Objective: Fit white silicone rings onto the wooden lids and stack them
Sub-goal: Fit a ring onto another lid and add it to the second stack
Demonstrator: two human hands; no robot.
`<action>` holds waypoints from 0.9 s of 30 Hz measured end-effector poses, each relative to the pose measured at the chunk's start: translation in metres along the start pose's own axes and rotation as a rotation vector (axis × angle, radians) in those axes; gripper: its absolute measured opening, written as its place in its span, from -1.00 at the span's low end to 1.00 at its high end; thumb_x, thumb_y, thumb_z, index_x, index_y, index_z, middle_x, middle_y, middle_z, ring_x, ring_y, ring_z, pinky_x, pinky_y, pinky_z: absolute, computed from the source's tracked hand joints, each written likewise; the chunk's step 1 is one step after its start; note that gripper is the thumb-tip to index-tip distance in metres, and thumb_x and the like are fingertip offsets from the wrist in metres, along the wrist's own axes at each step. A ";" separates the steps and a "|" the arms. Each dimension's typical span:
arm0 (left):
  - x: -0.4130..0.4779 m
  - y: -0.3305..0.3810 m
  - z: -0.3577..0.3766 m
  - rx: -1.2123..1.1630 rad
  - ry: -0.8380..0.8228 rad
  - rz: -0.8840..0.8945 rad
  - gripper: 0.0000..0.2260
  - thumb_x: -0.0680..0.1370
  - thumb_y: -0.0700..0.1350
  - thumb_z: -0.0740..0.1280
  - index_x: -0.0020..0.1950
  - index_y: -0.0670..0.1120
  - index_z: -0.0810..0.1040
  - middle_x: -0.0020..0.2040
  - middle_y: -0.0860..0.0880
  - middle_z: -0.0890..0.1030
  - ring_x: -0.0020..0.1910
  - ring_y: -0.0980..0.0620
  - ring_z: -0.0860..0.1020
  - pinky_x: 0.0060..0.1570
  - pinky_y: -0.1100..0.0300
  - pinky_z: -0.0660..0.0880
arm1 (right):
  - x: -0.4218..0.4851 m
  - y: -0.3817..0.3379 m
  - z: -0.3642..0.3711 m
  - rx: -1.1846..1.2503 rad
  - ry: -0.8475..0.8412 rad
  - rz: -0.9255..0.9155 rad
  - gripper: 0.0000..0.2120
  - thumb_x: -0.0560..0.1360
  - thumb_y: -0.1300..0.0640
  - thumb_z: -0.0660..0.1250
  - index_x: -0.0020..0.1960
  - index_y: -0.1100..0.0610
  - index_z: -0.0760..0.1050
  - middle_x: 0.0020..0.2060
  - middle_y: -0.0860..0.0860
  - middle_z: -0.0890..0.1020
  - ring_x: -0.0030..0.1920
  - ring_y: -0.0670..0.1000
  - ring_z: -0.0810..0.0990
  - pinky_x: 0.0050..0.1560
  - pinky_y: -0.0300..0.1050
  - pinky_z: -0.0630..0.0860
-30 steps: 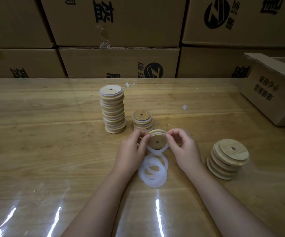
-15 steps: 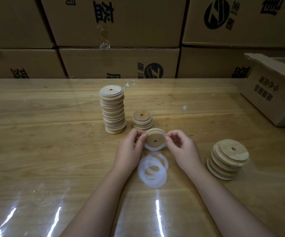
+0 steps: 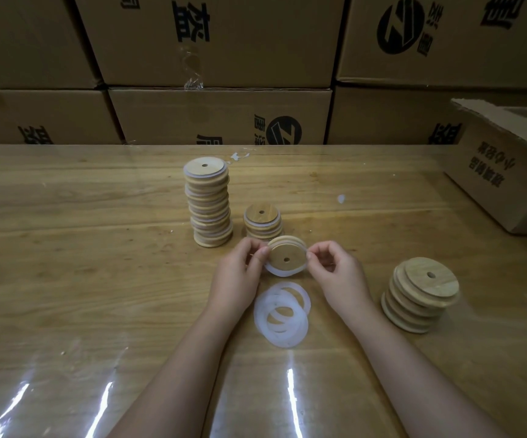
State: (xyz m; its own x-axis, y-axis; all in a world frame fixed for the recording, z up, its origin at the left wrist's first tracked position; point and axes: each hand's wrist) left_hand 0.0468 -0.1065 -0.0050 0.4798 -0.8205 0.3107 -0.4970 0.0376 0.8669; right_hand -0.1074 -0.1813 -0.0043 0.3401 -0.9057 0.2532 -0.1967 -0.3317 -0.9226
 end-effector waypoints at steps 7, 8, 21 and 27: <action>0.000 0.004 -0.003 0.019 -0.040 -0.043 -0.89 0.57 -0.11 0.28 -0.16 0.02 0.51 -0.32 0.14 0.55 -0.34 0.15 0.50 -0.20 0.09 0.49 | 0.002 0.002 -0.002 -0.018 -0.036 0.024 -0.88 0.48 0.23 0.34 -0.18 0.03 0.50 -0.23 -0.01 0.58 -0.24 -0.10 0.49 -0.25 -0.39 0.41; 0.000 0.005 -0.004 0.024 -0.053 -0.049 -0.90 0.57 -0.11 0.28 -0.14 -0.02 0.52 -0.31 0.12 0.55 -0.34 0.13 0.50 -0.19 0.09 0.48 | 0.002 0.003 -0.002 -0.020 -0.041 0.031 -0.88 0.48 0.22 0.34 -0.18 0.03 0.50 -0.23 -0.01 0.57 -0.24 -0.10 0.49 -0.25 -0.39 0.41; 0.004 0.008 -0.021 0.259 -0.189 -0.062 -0.93 0.57 -0.08 0.28 -0.05 -0.03 0.54 -0.20 0.16 0.57 -0.17 0.14 0.53 -0.12 0.18 0.44 | 0.000 0.001 -0.001 -0.080 -0.077 0.048 -0.92 0.47 0.21 0.33 -0.19 0.07 0.50 -0.23 -0.02 0.57 -0.25 -0.11 0.49 -0.25 -0.41 0.40; 0.003 0.009 -0.020 0.331 -0.202 -0.045 -0.93 0.55 -0.10 0.30 0.00 -0.03 0.55 -0.10 0.09 0.60 -0.07 0.09 0.53 -0.03 0.10 0.48 | 0.001 0.000 -0.001 -0.138 -0.089 0.057 -0.91 0.48 0.19 0.33 -0.18 0.05 0.48 -0.19 0.00 0.57 -0.26 -0.09 0.49 -0.25 -0.37 0.40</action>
State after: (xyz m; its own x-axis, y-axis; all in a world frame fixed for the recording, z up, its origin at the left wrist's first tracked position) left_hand 0.0585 -0.0970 0.0111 0.3708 -0.9142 0.1637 -0.7007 -0.1597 0.6953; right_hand -0.1077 -0.1822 -0.0039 0.4033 -0.8993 0.1692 -0.3400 -0.3189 -0.8847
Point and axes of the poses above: each hand's wrist, its own x-axis towards the middle knuckle, its own z-axis out of the palm, y = z × x
